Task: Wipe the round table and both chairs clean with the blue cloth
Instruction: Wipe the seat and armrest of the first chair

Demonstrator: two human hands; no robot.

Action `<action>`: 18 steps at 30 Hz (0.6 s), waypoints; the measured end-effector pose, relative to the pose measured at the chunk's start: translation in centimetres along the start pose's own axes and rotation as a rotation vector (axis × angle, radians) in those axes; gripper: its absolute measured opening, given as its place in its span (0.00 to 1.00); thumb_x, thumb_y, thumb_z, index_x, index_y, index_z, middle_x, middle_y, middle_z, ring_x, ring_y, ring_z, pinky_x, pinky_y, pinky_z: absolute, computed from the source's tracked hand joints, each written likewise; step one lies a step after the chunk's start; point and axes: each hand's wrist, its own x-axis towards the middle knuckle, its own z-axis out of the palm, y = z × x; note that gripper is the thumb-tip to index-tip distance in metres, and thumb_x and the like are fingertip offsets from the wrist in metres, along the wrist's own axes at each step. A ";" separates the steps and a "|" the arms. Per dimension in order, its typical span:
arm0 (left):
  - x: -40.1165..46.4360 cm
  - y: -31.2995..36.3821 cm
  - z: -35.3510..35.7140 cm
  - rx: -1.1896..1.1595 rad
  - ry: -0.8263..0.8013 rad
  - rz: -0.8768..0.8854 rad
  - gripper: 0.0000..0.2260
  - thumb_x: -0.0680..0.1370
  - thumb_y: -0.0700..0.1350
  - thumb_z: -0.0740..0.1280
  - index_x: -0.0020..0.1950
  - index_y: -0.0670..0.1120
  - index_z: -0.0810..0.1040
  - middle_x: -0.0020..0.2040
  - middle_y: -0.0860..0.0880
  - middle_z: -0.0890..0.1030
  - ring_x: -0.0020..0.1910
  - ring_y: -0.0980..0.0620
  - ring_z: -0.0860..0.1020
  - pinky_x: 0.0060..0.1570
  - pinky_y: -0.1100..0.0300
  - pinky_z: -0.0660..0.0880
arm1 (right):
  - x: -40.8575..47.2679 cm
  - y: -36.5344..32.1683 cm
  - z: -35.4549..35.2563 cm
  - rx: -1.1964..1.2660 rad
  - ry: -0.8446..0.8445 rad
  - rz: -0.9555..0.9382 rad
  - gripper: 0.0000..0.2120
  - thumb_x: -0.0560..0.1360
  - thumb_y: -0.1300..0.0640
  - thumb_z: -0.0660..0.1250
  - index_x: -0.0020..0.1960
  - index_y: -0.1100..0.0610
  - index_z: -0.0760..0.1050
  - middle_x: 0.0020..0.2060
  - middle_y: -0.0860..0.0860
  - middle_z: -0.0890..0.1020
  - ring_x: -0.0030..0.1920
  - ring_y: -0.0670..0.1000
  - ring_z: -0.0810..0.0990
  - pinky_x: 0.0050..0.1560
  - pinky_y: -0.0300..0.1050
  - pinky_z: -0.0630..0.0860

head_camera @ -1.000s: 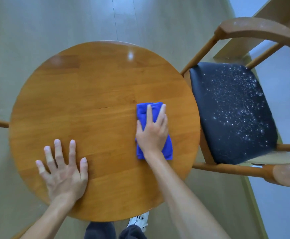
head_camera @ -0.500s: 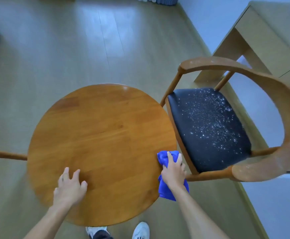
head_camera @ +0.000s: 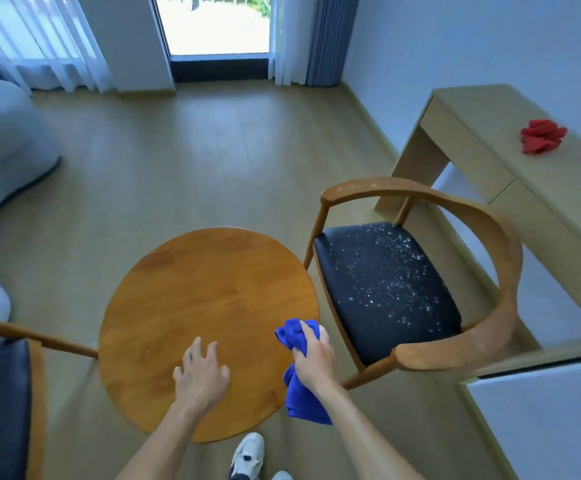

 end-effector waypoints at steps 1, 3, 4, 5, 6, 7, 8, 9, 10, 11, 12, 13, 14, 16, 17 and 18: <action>0.3 0.8 -0.5 0.010 0.010 0.010 0.25 0.81 0.52 0.55 0.77 0.51 0.55 0.79 0.46 0.48 0.77 0.46 0.50 0.72 0.45 0.56 | 0.0 -0.1 -0.7 -0.009 0.011 -0.006 0.22 0.79 0.58 0.58 0.73 0.48 0.63 0.74 0.53 0.59 0.67 0.54 0.67 0.66 0.49 0.69; 1.2 2.4 -1.4 0.032 0.019 0.032 0.25 0.81 0.52 0.54 0.77 0.50 0.54 0.79 0.46 0.47 0.77 0.46 0.49 0.73 0.44 0.55 | 0.5 -0.1 -2.4 -0.040 0.045 -0.022 0.23 0.79 0.58 0.58 0.74 0.48 0.62 0.74 0.54 0.57 0.68 0.56 0.66 0.67 0.51 0.67; 1.6 3.3 -1.6 0.047 0.021 0.040 0.25 0.82 0.52 0.54 0.78 0.49 0.53 0.79 0.46 0.47 0.77 0.45 0.49 0.73 0.44 0.54 | 0.8 -0.1 -3.2 -0.069 0.060 -0.030 0.24 0.79 0.58 0.58 0.74 0.47 0.61 0.75 0.54 0.56 0.68 0.57 0.65 0.68 0.51 0.66; 2.2 4.2 -1.8 0.063 0.022 0.049 0.25 0.82 0.52 0.54 0.78 0.49 0.52 0.79 0.46 0.47 0.77 0.45 0.48 0.73 0.43 0.54 | 1.3 0.0 -4.2 -0.107 0.074 -0.035 0.24 0.80 0.57 0.59 0.74 0.47 0.60 0.76 0.55 0.54 0.69 0.58 0.65 0.68 0.51 0.64; 2.7 5.2 -1.9 0.079 0.022 0.063 0.26 0.82 0.52 0.53 0.78 0.49 0.51 0.79 0.45 0.46 0.78 0.44 0.47 0.74 0.43 0.53 | 1.9 0.1 -5.2 -0.145 0.089 -0.033 0.25 0.80 0.57 0.59 0.75 0.46 0.59 0.76 0.55 0.53 0.69 0.58 0.64 0.68 0.51 0.63; 3.3 6.4 -2.0 0.093 0.022 0.080 0.26 0.82 0.52 0.53 0.78 0.49 0.51 0.79 0.45 0.46 0.78 0.44 0.47 0.74 0.43 0.53 | 2.5 0.2 -6.2 -0.178 0.102 -0.027 0.25 0.80 0.57 0.58 0.76 0.46 0.57 0.76 0.55 0.51 0.68 0.59 0.64 0.68 0.52 0.63; 4.0 7.6 -2.0 0.104 0.025 0.098 0.26 0.82 0.52 0.53 0.78 0.49 0.50 0.79 0.46 0.45 0.78 0.44 0.46 0.74 0.43 0.52 | 3.2 0.3 -7.3 -0.211 0.114 -0.023 0.26 0.80 0.57 0.58 0.76 0.46 0.56 0.77 0.55 0.50 0.68 0.58 0.64 0.68 0.53 0.64; 4.8 8.9 -2.0 0.111 0.027 0.117 0.26 0.82 0.52 0.53 0.78 0.49 0.49 0.79 0.45 0.45 0.78 0.44 0.46 0.74 0.43 0.52 | 4.0 0.5 -8.2 -0.248 0.129 -0.025 0.26 0.81 0.56 0.58 0.76 0.46 0.56 0.77 0.55 0.50 0.68 0.58 0.64 0.67 0.54 0.64; 5.7 10.3 -1.9 0.110 0.025 0.134 0.27 0.82 0.52 0.53 0.78 0.49 0.49 0.79 0.45 0.45 0.78 0.44 0.45 0.74 0.42 0.52 | 4.8 0.7 -9.2 -0.286 0.145 -0.029 0.26 0.81 0.57 0.57 0.76 0.46 0.55 0.77 0.55 0.49 0.68 0.57 0.64 0.67 0.53 0.65; 6.7 11.7 -1.8 0.104 0.022 0.148 0.27 0.81 0.52 0.53 0.78 0.49 0.49 0.79 0.45 0.45 0.78 0.44 0.45 0.74 0.42 0.52 | 5.6 0.9 -10.0 -0.318 0.159 -0.031 0.26 0.81 0.57 0.57 0.77 0.46 0.55 0.77 0.56 0.49 0.68 0.57 0.63 0.67 0.53 0.65; 7.7 13.3 -1.7 0.094 0.021 0.160 0.27 0.81 0.52 0.53 0.78 0.49 0.49 0.79 0.45 0.45 0.78 0.44 0.45 0.74 0.42 0.52 | 6.5 1.2 -11.0 -0.346 0.169 -0.031 0.27 0.81 0.57 0.58 0.77 0.46 0.54 0.77 0.56 0.49 0.69 0.57 0.63 0.68 0.52 0.64; 8.7 14.8 -1.5 0.086 0.019 0.174 0.27 0.81 0.52 0.53 0.78 0.49 0.49 0.79 0.45 0.46 0.78 0.43 0.46 0.74 0.42 0.52 | 7.4 1.5 -11.8 -0.372 0.174 -0.031 0.27 0.81 0.56 0.58 0.77 0.46 0.53 0.77 0.56 0.48 0.69 0.56 0.63 0.68 0.52 0.64; 9.6 16.3 -1.4 0.078 0.012 0.190 0.27 0.81 0.52 0.54 0.78 0.49 0.49 0.79 0.44 0.46 0.78 0.43 0.46 0.74 0.42 0.52 | 8.4 1.8 -12.7 -0.395 0.174 -0.029 0.28 0.81 0.56 0.58 0.77 0.46 0.53 0.77 0.56 0.48 0.69 0.56 0.63 0.68 0.52 0.64; 11.1 18.9 -1.0 0.074 -0.006 0.219 0.27 0.80 0.52 0.54 0.78 0.49 0.50 0.79 0.44 0.47 0.78 0.43 0.47 0.73 0.41 0.52 | 10.1 2.5 -14.2 -0.429 0.173 -0.018 0.28 0.81 0.55 0.58 0.77 0.46 0.52 0.77 0.56 0.48 0.70 0.56 0.62 0.69 0.51 0.64; 11.7 20.0 -0.9 0.080 -0.012 0.230 0.27 0.80 0.51 0.54 0.78 0.49 0.51 0.79 0.44 0.47 0.78 0.42 0.47 0.73 0.40 0.52 | 10.9 2.9 -15.0 -0.445 0.177 -0.008 0.28 0.81 0.55 0.58 0.77 0.46 0.52 0.77 0.56 0.48 0.70 0.56 0.62 0.69 0.51 0.64; 12.2 21.1 -0.7 0.088 -0.016 0.236 0.27 0.80 0.51 0.54 0.78 0.49 0.51 0.79 0.44 0.48 0.78 0.42 0.47 0.73 0.40 0.52 | 11.6 3.4 -15.7 -0.460 0.179 0.001 0.27 0.81 0.55 0.57 0.77 0.46 0.52 0.77 0.56 0.48 0.69 0.56 0.62 0.68 0.51 0.64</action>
